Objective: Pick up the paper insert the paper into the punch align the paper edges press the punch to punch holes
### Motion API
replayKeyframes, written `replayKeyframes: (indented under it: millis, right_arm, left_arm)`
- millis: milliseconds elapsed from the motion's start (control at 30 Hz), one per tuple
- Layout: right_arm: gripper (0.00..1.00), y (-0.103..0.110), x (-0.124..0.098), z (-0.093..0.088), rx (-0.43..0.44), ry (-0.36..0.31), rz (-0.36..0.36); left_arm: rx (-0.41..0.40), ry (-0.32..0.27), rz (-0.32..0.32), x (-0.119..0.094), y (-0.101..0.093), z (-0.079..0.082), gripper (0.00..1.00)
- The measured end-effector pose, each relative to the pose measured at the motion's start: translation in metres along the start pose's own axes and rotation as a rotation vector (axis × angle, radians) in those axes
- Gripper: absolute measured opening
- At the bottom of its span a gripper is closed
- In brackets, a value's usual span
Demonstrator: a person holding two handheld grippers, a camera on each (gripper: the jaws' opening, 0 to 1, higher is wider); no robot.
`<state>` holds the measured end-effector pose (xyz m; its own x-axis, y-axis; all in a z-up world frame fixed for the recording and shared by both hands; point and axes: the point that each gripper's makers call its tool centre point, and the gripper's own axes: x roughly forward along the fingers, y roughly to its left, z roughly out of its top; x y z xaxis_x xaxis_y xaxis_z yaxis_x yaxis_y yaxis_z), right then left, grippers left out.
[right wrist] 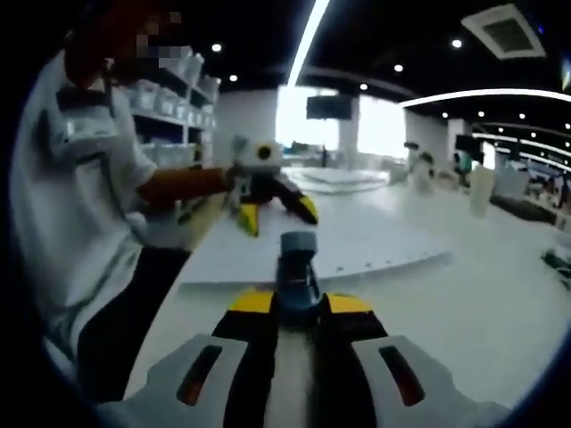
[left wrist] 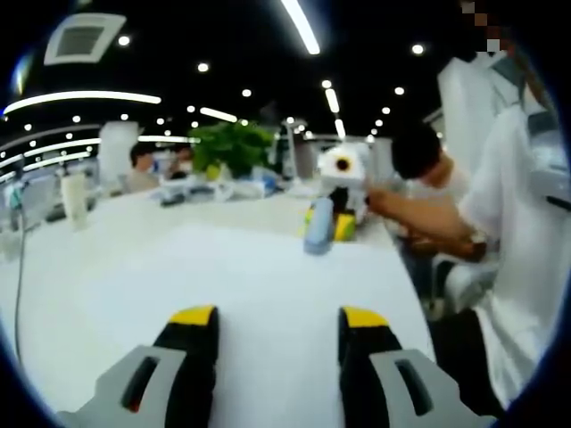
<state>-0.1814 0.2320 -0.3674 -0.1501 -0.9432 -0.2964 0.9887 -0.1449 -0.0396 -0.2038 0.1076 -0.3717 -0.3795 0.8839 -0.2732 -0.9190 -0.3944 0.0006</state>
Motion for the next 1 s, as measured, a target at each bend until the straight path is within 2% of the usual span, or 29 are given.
replayKeyframes:
  millis: [467, 1000]
  right_arm:
    - [0.21, -0.002, -0.004, -0.003, 0.007, 0.007, 0.012]
    - [0.21, 0.009, -0.004, -0.004, -0.003, 0.017, 0.047]
  left_arm:
    - [0.0, 0.0, 0.001, 0.0, 0.001, 0.0, 0.54]
    - [0.0, 0.0, 0.0, 0.001, 0.001, 0.0, 0.54]
